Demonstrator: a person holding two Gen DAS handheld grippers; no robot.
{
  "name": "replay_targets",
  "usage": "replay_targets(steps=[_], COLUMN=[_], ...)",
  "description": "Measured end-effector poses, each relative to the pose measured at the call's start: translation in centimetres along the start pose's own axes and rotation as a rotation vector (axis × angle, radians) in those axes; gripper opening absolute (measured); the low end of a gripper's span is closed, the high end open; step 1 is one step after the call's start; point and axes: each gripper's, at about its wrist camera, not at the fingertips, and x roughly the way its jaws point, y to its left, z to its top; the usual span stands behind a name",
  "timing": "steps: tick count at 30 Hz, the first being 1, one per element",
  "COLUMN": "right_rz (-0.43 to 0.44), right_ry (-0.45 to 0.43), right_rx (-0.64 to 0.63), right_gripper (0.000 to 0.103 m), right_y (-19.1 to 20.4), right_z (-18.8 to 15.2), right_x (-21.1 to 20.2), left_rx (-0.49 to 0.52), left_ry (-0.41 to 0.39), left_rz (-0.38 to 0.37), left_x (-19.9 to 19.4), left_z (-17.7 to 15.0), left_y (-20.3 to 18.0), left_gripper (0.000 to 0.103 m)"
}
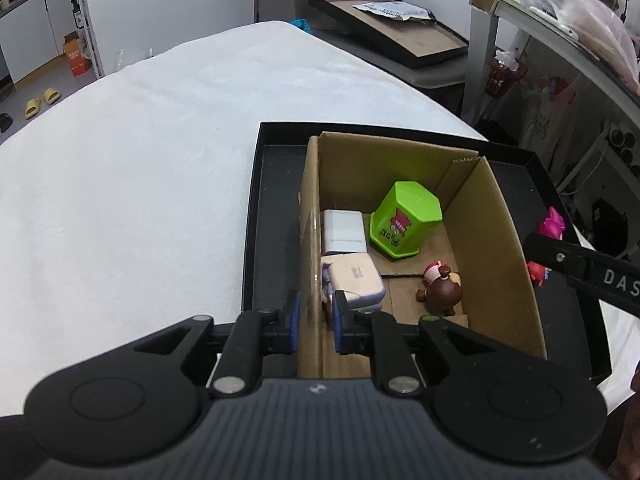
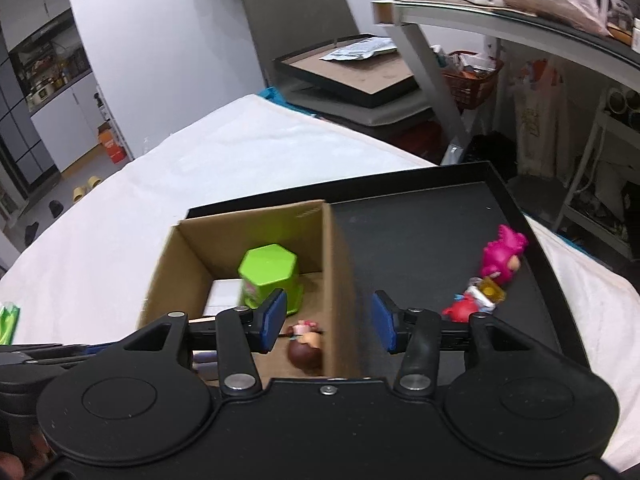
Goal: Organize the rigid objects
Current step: 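Move the right tool to the red figure with yellow charm and grasp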
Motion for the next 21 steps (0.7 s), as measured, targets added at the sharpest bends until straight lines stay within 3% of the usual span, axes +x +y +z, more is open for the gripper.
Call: replay_targets(steps=[9, 14, 19, 21], right_rz=[-0.008, -0.032, -0.04, -0.051], right_ry=[-0.008, -0.022, -0.019, -0.018], right_rx=[0.054, 0.09, 0.156, 0.171], right_gripper=[0.051, 0.061, 0.062, 0.063], right_y=[-3.1, -5.1, -7.3, -7.9], right_z=[-1.0, -2.1, -2.7, -2.8], right_x=[0.5, 1.1, 1.8, 2.1], left_rx=[0.039, 0.068, 0.102, 0.122], left_ry=[-0.016, -0.025, -0.011, 0.007], left_rz=[0.06, 0.095, 0.127, 0.146], left_x=[-0.3, -0.2, 0.3, 0.8], left_z=[-0.1, -0.2, 0.0, 0.2], left_y=[-0.8, -1.4, -2.2, -2.7], left_gripper=[0.028, 0.037, 0.039, 0.045])
